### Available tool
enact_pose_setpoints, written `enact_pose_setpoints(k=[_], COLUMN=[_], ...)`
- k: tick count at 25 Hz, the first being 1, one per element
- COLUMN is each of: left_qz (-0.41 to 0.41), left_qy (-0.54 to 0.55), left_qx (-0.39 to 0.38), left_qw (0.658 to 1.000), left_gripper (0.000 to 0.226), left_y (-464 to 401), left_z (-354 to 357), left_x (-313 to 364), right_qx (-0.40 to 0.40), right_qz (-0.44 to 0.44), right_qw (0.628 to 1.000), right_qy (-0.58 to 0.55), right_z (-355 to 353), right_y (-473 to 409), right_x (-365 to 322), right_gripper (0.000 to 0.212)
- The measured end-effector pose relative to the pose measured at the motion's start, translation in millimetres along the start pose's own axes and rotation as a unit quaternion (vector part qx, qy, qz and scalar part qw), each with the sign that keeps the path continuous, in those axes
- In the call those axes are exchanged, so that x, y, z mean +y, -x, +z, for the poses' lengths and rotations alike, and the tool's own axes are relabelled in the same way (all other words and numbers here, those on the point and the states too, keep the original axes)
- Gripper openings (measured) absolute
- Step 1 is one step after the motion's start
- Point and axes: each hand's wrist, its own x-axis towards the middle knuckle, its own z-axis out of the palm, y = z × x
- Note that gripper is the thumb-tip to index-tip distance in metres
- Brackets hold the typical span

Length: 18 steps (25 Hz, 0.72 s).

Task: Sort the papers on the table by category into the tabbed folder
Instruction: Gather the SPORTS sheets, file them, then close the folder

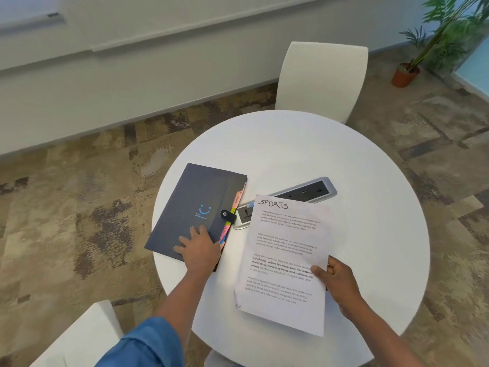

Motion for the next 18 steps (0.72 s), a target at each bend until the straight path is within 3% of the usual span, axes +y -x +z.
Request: enact_pose_setpoints(k=[4,12,18], left_qz=[-0.025,0.032,0.068], left_qy=[-0.012,0.042,0.057], left_qx=[-0.056,-0.081,-0.073], left_qw=[0.998,0.995,0.993], left_gripper=[0.074,0.034,0.026], left_y=[-12.8,-9.5,-11.7], left_z=[12.8,-15.2,-39.4], left_x=[-3.0,-11.0,-27.3], right_qx=[0.016,0.077,0.074], right_qz=[0.022,0.023,0.0], right_qw=[0.999,0.994,0.995], right_qy=[-0.029,-0.073,-0.061], right_z=[10.9,16.1,48.2], right_y=[13.4,13.1,-1.6], right_x=[-7.5,-25.4,-53.0], right_gripper=[0.021,0.018,0.015])
